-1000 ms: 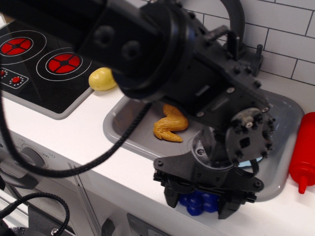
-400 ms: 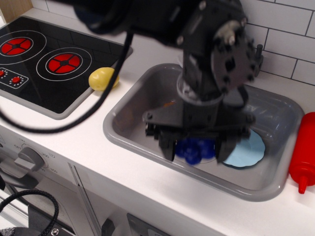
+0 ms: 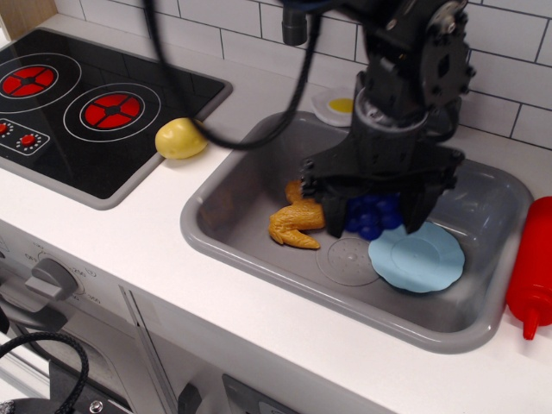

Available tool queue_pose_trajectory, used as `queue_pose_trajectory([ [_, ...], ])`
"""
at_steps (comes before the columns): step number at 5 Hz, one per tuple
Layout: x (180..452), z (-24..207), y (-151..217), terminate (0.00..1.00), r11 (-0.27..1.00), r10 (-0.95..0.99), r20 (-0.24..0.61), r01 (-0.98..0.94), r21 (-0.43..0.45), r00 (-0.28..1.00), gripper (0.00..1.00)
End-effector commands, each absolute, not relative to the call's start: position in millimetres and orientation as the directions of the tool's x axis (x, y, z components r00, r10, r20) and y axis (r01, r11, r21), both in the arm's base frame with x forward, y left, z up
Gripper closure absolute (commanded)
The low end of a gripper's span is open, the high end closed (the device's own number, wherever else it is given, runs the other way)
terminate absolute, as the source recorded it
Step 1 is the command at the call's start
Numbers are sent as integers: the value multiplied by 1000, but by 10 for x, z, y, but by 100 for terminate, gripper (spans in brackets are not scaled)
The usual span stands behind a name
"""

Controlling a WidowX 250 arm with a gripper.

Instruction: Put blueberries on plate sink

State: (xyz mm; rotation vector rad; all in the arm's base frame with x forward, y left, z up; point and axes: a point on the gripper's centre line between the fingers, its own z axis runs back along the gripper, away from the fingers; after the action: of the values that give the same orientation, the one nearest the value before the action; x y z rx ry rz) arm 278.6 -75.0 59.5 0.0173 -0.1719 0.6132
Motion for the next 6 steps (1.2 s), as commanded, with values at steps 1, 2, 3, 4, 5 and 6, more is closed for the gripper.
queue_pose_trajectory([
  [1,3089,384,-980,0,812,580,192,-582,-51,792,100],
  [2,3236,252,-1077,0,813,576,194,-581,-39,794,100],
  [3,3297,177,-1131,0,812,578,192,-582,-42,793,100],
  [4,3407,118,-1184,0,805,587,193,-593,-33,786,100],
  [5,3384,111,-1170,0,807,580,209,-590,-19,787,100],
  [6,3361,182,-1158,0,807,580,203,-591,-12,789,0],
])
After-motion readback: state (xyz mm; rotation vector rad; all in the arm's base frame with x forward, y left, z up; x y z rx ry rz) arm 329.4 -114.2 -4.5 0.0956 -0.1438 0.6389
